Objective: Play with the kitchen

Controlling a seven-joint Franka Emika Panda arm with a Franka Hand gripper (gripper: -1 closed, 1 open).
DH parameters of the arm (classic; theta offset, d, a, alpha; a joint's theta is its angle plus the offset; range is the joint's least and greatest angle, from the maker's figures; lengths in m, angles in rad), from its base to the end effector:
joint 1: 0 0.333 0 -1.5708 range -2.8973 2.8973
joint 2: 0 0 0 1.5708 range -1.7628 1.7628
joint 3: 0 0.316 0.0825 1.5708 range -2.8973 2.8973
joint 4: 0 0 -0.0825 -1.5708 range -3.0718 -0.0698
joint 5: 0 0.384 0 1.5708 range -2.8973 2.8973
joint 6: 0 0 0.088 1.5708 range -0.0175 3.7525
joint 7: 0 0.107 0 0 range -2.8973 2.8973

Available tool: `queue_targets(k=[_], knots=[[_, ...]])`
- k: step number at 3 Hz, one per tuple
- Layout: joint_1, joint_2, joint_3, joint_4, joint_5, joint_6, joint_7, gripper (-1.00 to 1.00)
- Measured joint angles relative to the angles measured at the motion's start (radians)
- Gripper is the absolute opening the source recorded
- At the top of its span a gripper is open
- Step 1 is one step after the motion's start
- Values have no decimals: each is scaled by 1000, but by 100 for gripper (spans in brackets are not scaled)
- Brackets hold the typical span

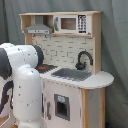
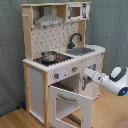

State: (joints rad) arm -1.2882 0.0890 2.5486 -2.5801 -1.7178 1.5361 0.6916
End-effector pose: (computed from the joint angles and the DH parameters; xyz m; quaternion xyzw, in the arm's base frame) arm 0.2301 0.3635 0.3305 0.4758 0.4908 0.3870 0.6189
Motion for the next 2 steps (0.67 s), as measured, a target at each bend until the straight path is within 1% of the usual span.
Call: queue_targets(k=[2], knots=[[-63, 0, -18, -7, -110, 87, 156, 100]])
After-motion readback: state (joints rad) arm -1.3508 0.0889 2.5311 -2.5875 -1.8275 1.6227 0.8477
